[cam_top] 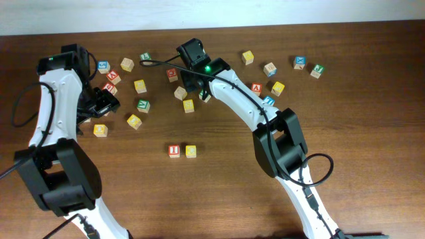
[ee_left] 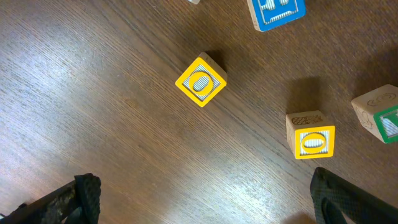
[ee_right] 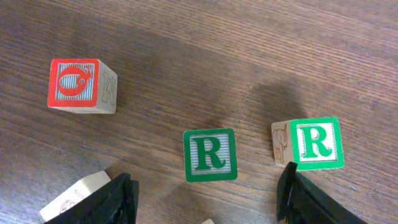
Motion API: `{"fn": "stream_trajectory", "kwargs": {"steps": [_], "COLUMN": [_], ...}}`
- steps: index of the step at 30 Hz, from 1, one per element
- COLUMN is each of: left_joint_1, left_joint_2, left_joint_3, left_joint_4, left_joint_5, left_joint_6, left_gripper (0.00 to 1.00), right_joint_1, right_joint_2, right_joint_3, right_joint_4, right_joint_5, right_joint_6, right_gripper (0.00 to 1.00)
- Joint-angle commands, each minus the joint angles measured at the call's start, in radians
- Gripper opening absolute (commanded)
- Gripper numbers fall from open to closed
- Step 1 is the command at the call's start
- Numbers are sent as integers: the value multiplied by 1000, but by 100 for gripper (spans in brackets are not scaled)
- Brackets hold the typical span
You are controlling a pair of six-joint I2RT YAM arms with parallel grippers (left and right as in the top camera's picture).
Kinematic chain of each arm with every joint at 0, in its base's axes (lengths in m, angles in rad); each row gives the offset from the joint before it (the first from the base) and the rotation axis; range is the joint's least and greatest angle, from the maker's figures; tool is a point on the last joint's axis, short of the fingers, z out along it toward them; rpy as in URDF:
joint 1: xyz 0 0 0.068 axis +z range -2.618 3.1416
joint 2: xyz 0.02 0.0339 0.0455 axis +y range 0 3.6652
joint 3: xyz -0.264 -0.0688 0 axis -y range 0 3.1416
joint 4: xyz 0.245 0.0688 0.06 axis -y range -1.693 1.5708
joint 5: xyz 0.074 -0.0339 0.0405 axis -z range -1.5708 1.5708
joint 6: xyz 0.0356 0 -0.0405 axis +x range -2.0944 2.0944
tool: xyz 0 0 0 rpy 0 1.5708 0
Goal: Spell out ICRA
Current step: 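Lower the right gripper and grasp the green R block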
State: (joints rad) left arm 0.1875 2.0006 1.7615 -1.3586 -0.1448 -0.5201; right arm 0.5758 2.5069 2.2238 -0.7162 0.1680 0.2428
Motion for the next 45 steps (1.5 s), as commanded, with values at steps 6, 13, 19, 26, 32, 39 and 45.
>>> {"fn": "stream_trajectory", "kwargs": {"steps": [6,13,19,26,32,39,45], "left_joint_1": [3,3,3,3,3,3,3], "left_joint_2": [-17,-17,-17,-17,-17,-17,-17], "left_joint_3": [2,2,2,2,2,2,2], "left_joint_4": [0,0,0,0,0,0,0], "left_joint_5": [3,3,3,3,3,3,3], "left_joint_6": [5,5,5,5,5,5,5], "left_gripper": [99,99,99,99,99,99,99], "right_joint_1": [0,-21,-26,-26,-26,-26,-26], "right_joint_2": [83,93,93,78,-48,-372,-418], "right_joint_3": [0,0,0,4,68,119,62], "right_joint_4": [78,109,104,100,-55,-442,-765], "right_joint_5": [17,27,27,27,27,-66,-146], "right_joint_6": [-2,-2,-2,-2,-2,2,93], "right_gripper": [66,49,31,24,24,24,24]}}
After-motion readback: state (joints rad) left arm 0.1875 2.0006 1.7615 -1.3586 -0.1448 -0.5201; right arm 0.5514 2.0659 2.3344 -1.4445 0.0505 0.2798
